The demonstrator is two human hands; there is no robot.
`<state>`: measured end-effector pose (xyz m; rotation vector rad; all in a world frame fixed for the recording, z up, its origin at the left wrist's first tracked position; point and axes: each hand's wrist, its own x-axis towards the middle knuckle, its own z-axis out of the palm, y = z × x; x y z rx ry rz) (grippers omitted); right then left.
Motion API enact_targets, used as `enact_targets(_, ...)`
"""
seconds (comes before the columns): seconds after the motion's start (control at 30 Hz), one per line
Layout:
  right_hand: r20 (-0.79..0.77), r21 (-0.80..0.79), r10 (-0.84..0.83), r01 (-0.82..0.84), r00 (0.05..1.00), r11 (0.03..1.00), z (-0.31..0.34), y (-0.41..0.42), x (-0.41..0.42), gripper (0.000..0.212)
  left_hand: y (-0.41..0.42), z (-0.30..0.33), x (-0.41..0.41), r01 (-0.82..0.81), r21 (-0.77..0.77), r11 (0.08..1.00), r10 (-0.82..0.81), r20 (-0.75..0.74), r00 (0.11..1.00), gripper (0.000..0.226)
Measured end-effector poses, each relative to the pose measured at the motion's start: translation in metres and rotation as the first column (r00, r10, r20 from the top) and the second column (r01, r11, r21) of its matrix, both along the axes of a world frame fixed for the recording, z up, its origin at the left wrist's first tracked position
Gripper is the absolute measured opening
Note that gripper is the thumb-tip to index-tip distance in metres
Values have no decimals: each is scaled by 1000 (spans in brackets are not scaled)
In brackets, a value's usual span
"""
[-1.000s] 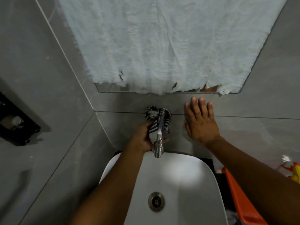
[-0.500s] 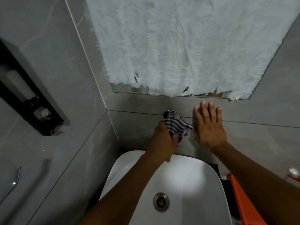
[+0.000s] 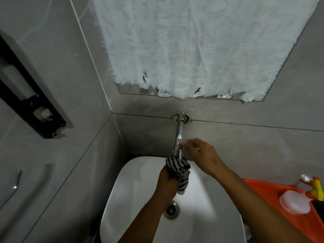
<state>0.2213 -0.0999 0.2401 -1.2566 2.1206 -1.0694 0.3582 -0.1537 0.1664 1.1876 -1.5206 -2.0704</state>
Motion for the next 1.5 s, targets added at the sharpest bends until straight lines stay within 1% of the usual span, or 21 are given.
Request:
enact_targets(0.07, 58, 164, 124, -131, 991, 978, -5, 16, 11, 82, 5, -8, -3, 36, 110, 993, -23, -113, 993, 68)
enact_targets(0.1, 59, 193, 147, -156, 987, 969, -9, 22, 12, 76, 10, -9, -2, 84, 197, 977, -51, -166, 985, 71)
enact_targets(0.13, 87, 191, 139, -153, 987, 970, -12, 27, 11, 63, 14, -10, -4, 85, 281, 956, -35, -178, 983, 69)
enact_targets(0.2, 161, 192, 104, -135, 982, 972, -15, 33, 4, 35, 20, -16, 1, 55, 360, 931, 41, -254, 966, 48)
enact_targets(0.27, 209, 211, 93, -138, 973, 968, -17, 40, -7, 23, 27, -22, 10, 14, 450, 893, 167, -359, 918, 24)
enact_targets(0.3, 274, 202, 85, -144, 958, 969, -20, 44, -13, 21, 25, -27, 12, -25, 545, 838, 266, -369, 891, 34)
enact_targets(0.37, 458, 151, 26, -107, 888, 983, -27, 56, -23, 21, 21, -31, 5, -27, 614, 789, 325, -380, 866, 44)
enact_targets(0.43, 615, 114, -86, 19, 784, 993, -35, 73, -33, 16, 17, -29, -10, 13, 553, 833, 218, -350, 911, 41)
enact_targets(0.53, 810, 99, -226, 254, 542, 962, -50, 108, -53, 14, 15, -16, -49, 100, 419, 902, -1, -230, 973, 41)
enact_targets(0.63, 923, 88, -223, 390, 315, 917, -69, 152, -74, 21, 25, -3, -108, 190, 218, 957, -182, -58, 982, 43)
enact_targets(0.7, 942, 137, -268, 499, 202, 856, -86, 179, -86, 27, 41, -3, -156, 285, 117, 951, -291, 38, 956, 43)
enact_targets(0.83, 924, 303, -380, 708, -53, 639, -127, 218, -115, 13, 83, -22, -248, 543, -81, 836, -519, 207, 829, 29)
enact_targets(0.9, 884, 398, -442, 741, -152, 541, -149, 231, -133, 19, 106, -45, -291, 656, -138, 742, -587, 337, 736, 26)
enact_targets(0.97, 834, 468, -515, 747, -197, 473, -174, 241, -153, 27, 126, -76, -329, 746, -180, 641, -588, 510, 628, 38)
enact_targets(1.07, 734, 544, -658, 725, -167, 423, -211, 247, -182, 32, 148, -128, -369, 844, -212, 492, -514, 712, 479, 48)
enact_targets(1.13, 645, 593, -757, 690, -99, 415, -233, 248, -196, 25, 155, -157, -388, 881, -233, 412, -458, 783, 421, 46)
enact_targets(1.23, 560, 616, -819, 599, 124, 511, -261, 250, -210, 8, 161, -192, -401, 905, -256, 339, -399, 832, 385, 40)
enact_targets(1.3, 530, 610, -817, 567, 226, 553, -276, 253, -215, 18, 162, -211, -402, 907, -277, 316, -359, 850, 385, 45)
enact_targets(1.37, 469, 619, -802, 509, 370, 597, -286, 252, -217, 12, 162, -225, -398, 927, -254, 276, -353, 870, 343, 45)
enact_targets(1.47, 317, 665, -744, 421, 588, 616, -289, 250, -215, 30, 157, -234, -389, 955, -216, 201, -405, 870, 282, 43)
enact_targets(1.5, 281, 672, -734, 419, 619, 611, -286, 249, -215, 37, 154, -234, -387, 956, -232, 180, -419, 861, 288, 45)
